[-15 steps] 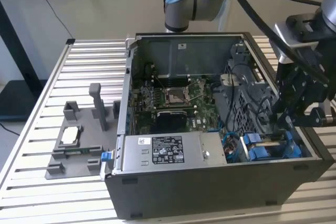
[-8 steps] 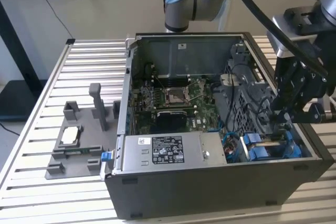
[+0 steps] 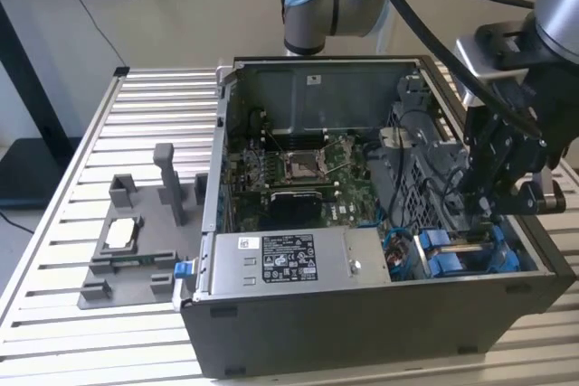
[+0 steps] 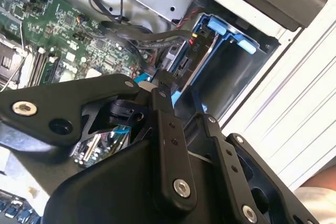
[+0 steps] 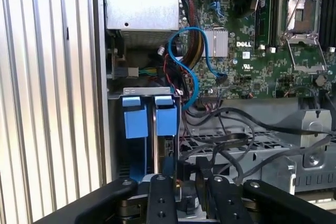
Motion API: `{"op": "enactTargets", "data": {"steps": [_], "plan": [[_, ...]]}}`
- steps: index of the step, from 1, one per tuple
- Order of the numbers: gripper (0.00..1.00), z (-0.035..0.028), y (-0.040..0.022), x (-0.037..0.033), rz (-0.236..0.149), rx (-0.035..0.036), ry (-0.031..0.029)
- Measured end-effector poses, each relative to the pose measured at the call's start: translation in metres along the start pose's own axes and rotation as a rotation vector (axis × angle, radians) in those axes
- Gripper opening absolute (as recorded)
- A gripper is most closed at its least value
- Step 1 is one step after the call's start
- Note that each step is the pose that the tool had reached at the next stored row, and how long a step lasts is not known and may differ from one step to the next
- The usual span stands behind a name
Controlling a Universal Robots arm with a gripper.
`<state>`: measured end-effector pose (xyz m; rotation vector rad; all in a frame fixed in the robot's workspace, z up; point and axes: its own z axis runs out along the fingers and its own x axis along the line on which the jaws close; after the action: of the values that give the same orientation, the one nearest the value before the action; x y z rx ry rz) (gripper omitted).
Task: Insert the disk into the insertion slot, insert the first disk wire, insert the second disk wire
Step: 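Insert the second disk wire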
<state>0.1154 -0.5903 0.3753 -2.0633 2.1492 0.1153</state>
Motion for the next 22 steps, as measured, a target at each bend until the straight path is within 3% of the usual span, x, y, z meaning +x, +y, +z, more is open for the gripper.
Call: {"op": "enactTargets", "data": {"steps": [4,6,10,14,18,22], "plan": [[0.29,0.0001,0.0006,0.0,0.0,0.0,-0.0001],[0.16,0.0,0.0007,-0.0001,0.0,-0.0001,0.0],[0.16,0.0016,0.0004,0.002,0.0,-0.0024,0.0003],[0.16,0.0051,-0.003,0.0044,0.003,-0.0181,0.0009],[0.16,0.0096,-0.0116,0.0055,0.006,-0.0329,0.0016],[0.16,0.0129,-0.0166,0.006,0.01,-0.0579,0.003]]}}
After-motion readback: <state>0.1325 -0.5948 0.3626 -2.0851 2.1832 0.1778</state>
